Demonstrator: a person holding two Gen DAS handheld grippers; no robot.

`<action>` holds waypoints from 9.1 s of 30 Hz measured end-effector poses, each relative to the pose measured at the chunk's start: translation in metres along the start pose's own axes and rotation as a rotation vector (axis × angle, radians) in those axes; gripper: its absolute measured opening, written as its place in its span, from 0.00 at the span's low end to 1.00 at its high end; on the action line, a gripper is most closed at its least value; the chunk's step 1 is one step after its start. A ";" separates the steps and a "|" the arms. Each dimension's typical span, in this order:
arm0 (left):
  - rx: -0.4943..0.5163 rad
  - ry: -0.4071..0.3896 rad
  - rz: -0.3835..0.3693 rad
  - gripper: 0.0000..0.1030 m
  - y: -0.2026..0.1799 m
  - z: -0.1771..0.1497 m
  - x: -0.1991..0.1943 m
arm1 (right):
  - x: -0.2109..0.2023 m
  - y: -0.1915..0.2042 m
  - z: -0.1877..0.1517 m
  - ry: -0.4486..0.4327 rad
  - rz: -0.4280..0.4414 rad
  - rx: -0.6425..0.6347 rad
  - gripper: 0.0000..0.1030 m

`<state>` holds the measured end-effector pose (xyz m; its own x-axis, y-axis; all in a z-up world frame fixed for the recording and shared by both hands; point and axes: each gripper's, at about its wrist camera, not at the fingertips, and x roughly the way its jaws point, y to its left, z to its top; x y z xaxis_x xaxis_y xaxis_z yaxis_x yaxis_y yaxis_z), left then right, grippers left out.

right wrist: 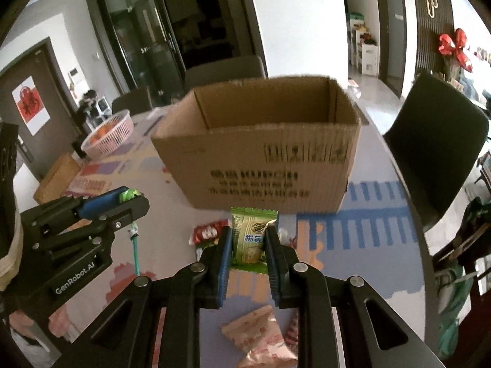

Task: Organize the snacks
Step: 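Carry the lollipop and yellow-green packet over the box and lower them in, then move both open tools back from the box to the remaining snacks, then grasp the Fortune biscuits bag with the right tool while the left tool grasps the COSTA biscuit, then carry the biscuits bag and COSTA biscuit into the box and open both tools, then move both open tools back from the box to the remaining snacks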

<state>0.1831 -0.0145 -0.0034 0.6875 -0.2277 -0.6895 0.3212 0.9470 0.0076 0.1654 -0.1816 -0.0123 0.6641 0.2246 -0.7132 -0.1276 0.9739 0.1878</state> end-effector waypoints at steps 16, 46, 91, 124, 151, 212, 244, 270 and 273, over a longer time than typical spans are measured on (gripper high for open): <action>0.010 -0.103 -0.014 0.25 -0.004 0.069 -0.010 | -0.030 -0.010 0.070 -0.140 -0.009 -0.014 0.22; 0.040 -0.033 0.063 0.61 0.011 0.122 0.057 | 0.028 -0.025 0.129 -0.066 -0.094 -0.013 0.43; -0.079 0.145 -0.007 0.69 -0.032 -0.074 -0.013 | -0.002 -0.014 -0.059 0.194 0.025 -0.132 0.55; -0.077 0.279 -0.010 0.68 -0.042 -0.111 0.010 | 0.040 -0.008 -0.105 0.341 0.121 -0.137 0.42; 0.107 0.293 -0.169 0.64 -0.163 -0.083 0.077 | -0.035 -0.116 -0.114 0.103 -0.208 0.119 0.41; -0.010 -0.130 -0.052 0.34 -0.053 0.049 -0.016 | -0.056 -0.055 0.023 -0.225 -0.111 0.032 0.41; -0.026 0.019 0.031 0.44 0.017 0.115 0.084 | 0.046 -0.035 0.123 -0.125 -0.088 0.010 0.54; 0.023 0.008 -0.012 0.51 0.012 0.042 0.020 | 0.003 -0.008 0.053 -0.126 -0.087 0.008 0.59; 0.023 0.022 -0.011 0.51 0.012 0.031 0.020 | 0.005 -0.007 0.042 -0.104 -0.081 0.003 0.59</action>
<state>0.2212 -0.0148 0.0056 0.6696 -0.2323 -0.7055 0.3435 0.9390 0.0167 0.2005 -0.1883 0.0117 0.7452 0.1403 -0.6519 -0.0686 0.9886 0.1343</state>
